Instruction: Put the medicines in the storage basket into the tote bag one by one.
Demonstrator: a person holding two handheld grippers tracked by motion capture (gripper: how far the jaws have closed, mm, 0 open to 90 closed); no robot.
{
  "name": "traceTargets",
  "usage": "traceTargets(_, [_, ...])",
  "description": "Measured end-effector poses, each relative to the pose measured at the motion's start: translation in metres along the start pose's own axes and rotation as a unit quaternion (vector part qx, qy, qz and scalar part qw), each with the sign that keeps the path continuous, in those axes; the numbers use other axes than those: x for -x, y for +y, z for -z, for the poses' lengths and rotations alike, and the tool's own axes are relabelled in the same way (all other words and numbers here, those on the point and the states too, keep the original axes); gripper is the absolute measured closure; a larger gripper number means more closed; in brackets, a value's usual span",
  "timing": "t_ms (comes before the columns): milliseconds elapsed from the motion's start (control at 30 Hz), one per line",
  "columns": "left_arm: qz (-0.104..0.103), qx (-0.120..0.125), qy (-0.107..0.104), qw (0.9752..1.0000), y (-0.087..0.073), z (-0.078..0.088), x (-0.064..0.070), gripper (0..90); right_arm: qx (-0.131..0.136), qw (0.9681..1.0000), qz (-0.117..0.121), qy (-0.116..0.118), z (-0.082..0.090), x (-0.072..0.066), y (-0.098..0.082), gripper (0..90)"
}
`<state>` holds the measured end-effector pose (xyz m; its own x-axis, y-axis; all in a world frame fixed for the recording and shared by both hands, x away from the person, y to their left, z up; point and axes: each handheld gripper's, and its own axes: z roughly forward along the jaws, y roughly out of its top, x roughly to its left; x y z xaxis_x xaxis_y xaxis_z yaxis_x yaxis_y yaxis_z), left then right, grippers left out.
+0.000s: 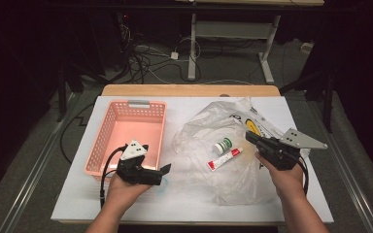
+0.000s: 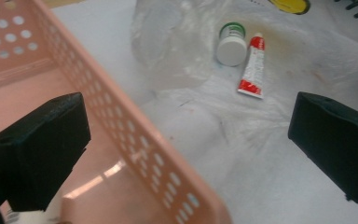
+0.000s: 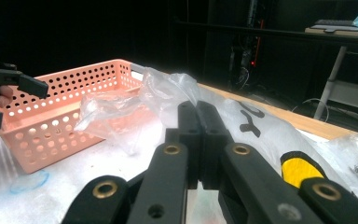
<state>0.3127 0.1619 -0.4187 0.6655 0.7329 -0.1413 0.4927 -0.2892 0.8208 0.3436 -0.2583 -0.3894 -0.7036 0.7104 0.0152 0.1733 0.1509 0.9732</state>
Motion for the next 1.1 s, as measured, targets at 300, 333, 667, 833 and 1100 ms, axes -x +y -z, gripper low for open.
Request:
traceTargets(300, [0.020,-0.006,0.034,0.9992,-0.006,0.015,-0.023,0.0,0.001,1.0000,-0.001,0.002,0.001,0.000,0.000,90.0])
traceTargets(333, [0.023,-0.006,0.039,0.9990,-0.006,0.017,-0.025,0.0,0.001,1.0000,0.000,0.002,0.001,0.000,0.000,90.0])
traceTargets(667, [0.052,-0.011,0.073,0.9959,-0.016,0.037,-0.051,0.0,-0.001,1.0000,-0.003,0.004,-0.003,0.001,0.000,90.0])
traceTargets(833, [0.052,-0.020,0.077,0.9955,-0.015,0.040,-0.056,0.0,-0.001,1.0000,-0.005,0.003,-0.003,0.002,0.000,90.0])
traceTargets(1100, [0.056,-0.057,0.100,0.9919,-0.004,0.034,-0.066,0.4,-0.003,1.0000,-0.005,-0.001,0.000,0.002,-0.002,90.0])
